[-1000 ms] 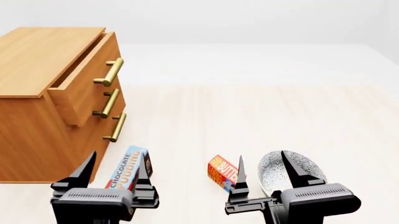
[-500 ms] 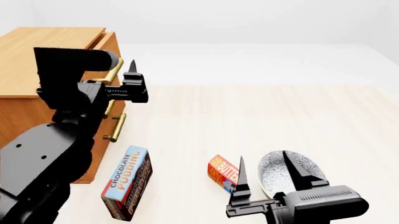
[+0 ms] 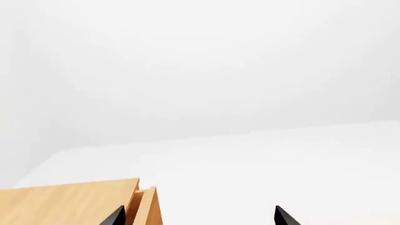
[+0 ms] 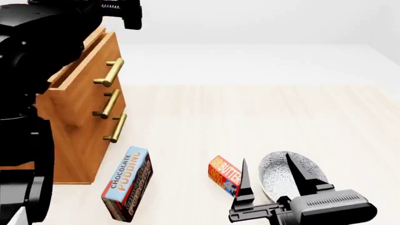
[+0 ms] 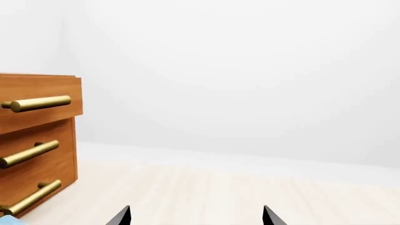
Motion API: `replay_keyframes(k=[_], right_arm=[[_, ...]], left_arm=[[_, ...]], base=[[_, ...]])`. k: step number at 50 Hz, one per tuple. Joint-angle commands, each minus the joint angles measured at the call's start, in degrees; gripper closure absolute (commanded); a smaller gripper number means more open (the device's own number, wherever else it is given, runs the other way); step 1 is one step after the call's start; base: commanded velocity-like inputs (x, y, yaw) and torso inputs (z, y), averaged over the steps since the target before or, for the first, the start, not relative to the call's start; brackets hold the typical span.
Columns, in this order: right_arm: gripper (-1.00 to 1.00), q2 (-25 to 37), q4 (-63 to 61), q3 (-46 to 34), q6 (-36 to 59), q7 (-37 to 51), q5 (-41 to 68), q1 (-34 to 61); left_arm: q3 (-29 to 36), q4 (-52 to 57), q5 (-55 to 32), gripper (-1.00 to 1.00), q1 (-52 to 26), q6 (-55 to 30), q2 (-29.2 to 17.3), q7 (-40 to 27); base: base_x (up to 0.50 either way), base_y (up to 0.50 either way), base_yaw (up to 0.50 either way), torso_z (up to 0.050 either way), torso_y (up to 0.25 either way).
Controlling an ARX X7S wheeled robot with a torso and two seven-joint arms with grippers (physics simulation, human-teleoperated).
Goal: Put the butter at the back in the top drawer of the cabinet and close it.
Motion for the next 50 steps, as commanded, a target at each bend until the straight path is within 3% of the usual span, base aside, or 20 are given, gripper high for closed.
replay_keyframes(k=[1, 5, 12, 32, 50], right_arm=[[-1.0, 0.37, -0.35, -0.13, 0.09, 0.4, 0.26, -0.28], [-1.0, 0.43, -0.33, -0.16, 0.07, 0.54, 0.35, -0.23], [-1.0, 0.61, -0.06, -0.14, -0.34, 0.68, 0.54, -0.4], [-1.0, 1.16, -0.24, -0.88, -0.87, 1.07, 0.5, -0.91], [-1.0, 1.62, -0.39, -1.32, -0.5, 1.39, 0.81, -0.53]], left_arm=[[6.34, -19.44, 3.9, -1.0, -10.93, 2.73, 1.88, 4.9], [9.25, -26.07, 5.32, -1.0, -13.52, 1.07, 3.24, 6.05], [8.59, -42.13, 6.1, -1.0, -19.57, -2.9, 6.36, 4.98], [8.8, -46.35, 4.29, -1.0, -24.46, -13.38, 6.3, 7.06], [11.82, -56.11, 5.48, -1.0, -29.86, -14.06, 8.03, 10.96]], base=[[0.0, 0.0, 0.0, 0.0, 0.0], [0.0, 0.0, 0.0, 0.0, 0.0], [0.0, 0.0, 0.0, 0.0, 0.0], [0.0, 0.0, 0.0, 0.0, 0.0], [0.0, 0.0, 0.0, 0.0, 0.0]])
